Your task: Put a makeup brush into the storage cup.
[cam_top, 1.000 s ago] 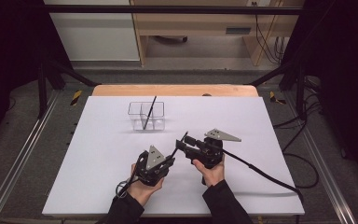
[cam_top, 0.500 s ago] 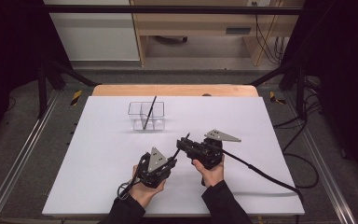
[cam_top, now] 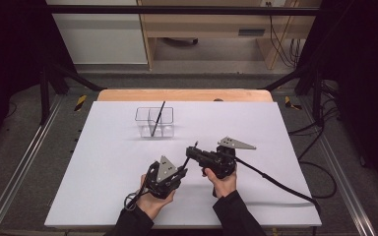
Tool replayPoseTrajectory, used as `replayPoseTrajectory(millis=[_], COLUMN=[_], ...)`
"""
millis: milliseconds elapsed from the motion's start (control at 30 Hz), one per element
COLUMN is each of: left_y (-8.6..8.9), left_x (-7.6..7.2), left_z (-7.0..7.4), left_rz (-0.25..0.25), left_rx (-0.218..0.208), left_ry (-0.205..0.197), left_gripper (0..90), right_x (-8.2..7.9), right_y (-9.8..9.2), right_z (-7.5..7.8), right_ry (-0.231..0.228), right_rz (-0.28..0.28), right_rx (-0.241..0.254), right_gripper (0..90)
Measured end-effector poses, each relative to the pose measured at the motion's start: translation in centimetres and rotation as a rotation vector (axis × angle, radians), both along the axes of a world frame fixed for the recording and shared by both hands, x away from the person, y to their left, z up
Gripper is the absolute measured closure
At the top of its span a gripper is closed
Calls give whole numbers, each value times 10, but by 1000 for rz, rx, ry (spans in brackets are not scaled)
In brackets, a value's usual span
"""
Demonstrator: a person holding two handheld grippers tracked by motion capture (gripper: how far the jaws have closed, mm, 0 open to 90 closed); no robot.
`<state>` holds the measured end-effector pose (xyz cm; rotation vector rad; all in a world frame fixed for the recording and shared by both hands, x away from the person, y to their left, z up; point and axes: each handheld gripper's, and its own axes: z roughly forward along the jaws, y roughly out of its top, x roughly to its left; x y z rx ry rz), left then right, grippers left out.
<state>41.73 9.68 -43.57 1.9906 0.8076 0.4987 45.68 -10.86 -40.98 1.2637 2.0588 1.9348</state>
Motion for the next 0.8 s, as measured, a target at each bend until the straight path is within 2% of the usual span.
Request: replayPoseTrajectory(millis=[133, 267, 433, 600, 800], left_y=[0, 2, 1, -1, -4], left_x=[1, 3, 2, 4, 7], left_z=[0, 2, 10, 20, 27], left_rz=[-3, -2, -13, -18, -25], left_rx=[1, -5, 1, 5, -10], left_ry=[6, 9, -3, -17, -21], left_gripper=[809, 694, 607, 597, 654], right_x=[-1, -2, -3, -3, -4], right_y=[0, -1, -2, -1, -1], right_z=[1, 2, 2, 2, 1], right_ry=[-4, -21, -38, -48, -54], right_rz=[17, 17, 15, 20, 32], right_rx=[8, 1, -14, -21, -25], right_gripper=[842, 843, 843, 843, 843])
